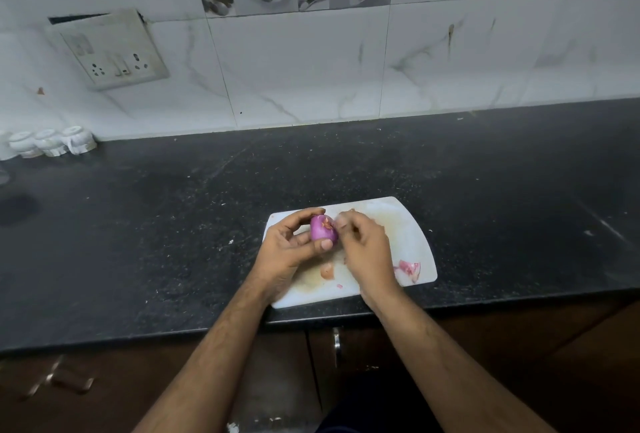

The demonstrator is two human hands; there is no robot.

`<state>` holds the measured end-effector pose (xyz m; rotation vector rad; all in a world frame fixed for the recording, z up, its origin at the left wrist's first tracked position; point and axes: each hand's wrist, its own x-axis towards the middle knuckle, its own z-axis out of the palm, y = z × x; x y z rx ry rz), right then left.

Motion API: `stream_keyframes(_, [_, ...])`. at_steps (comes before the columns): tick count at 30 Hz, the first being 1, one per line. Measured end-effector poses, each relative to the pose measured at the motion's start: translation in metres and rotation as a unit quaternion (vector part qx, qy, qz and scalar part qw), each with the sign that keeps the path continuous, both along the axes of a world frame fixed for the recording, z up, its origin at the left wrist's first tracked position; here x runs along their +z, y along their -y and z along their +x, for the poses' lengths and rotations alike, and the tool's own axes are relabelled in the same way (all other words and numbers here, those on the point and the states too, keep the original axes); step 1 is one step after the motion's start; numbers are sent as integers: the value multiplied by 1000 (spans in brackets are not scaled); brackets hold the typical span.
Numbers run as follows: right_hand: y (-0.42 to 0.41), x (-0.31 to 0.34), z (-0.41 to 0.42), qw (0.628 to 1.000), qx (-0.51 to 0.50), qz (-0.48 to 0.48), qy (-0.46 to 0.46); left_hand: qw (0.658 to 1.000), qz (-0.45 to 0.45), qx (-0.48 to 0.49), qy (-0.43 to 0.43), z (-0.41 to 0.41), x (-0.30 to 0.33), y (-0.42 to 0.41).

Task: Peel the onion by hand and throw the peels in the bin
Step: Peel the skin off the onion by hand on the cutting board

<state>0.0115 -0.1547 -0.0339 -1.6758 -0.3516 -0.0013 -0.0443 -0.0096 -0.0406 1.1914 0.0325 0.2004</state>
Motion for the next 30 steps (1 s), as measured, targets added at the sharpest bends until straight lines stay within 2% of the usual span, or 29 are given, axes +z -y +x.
stream_keyframes(1, [-1,3,0,991,-4,79,-108,1000,-2,-9,-3,0,-1,0])
stream_keyframes(2, [1,7,1,977,-10,112,-184,1000,-2,-19,-5,0,-2,-1])
stream_keyframes(3, [4,9,2,973,-4,95,-208,1000,-1,-28,-6,0,-3,-1])
stream_keyframes(4, [7,11,3,978,7,59,-198,999,1,-33,-6,0,-4,-1])
stream_keyframes(9, [26,16,6,995,30,-95,-20,1000,20,-12,-19,3,-7,0])
stream_keyframes(15, [28,16,0,981,55,-137,130,999,41,-14,-28,2,-7,0])
stream_keyframes(23, [14,2,4,957,8,-205,207,999,38,-7,-31,0,-4,0])
stream_keyframes(26, [8,3,2,963,-3,-215,162,999,44,7,-28,-2,0,4])
stream_keyframes(28, [11,8,3,988,-28,-141,59,998,44,26,-29,-4,2,5])
stream_keyframes(30, [21,11,3,995,-49,-87,-10,996,56,57,-26,-5,4,6])
